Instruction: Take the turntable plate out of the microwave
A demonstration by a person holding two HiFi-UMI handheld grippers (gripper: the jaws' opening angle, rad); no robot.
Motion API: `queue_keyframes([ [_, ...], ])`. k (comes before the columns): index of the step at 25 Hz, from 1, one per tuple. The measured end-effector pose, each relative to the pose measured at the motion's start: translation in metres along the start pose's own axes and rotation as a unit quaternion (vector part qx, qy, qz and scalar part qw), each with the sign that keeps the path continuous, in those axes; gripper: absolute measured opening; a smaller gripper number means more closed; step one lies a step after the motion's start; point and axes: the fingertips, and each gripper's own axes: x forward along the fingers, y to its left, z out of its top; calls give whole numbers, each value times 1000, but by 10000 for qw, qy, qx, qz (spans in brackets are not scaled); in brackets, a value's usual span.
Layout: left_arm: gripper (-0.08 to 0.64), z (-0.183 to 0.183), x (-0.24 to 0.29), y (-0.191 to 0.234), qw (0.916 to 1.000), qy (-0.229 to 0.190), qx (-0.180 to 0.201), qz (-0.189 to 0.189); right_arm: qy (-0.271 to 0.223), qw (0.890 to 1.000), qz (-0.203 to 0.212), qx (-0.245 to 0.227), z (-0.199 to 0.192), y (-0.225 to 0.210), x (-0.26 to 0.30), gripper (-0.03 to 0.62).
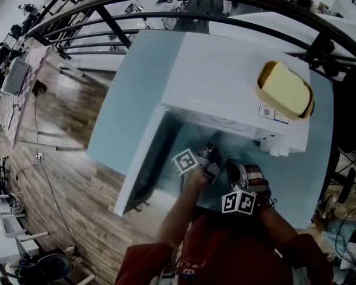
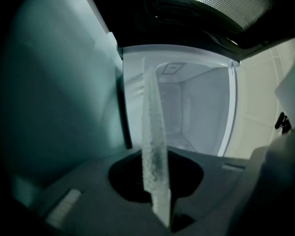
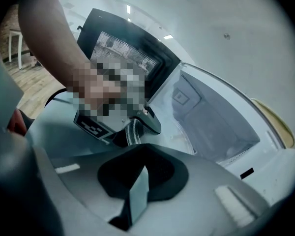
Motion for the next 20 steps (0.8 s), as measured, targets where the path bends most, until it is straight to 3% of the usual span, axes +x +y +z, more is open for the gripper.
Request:
queue_keyframes([
  [20, 23, -27, -37, -11, 9994, -270, -77, 215, -128, 9987, -305, 377, -17, -13, -34, -3],
])
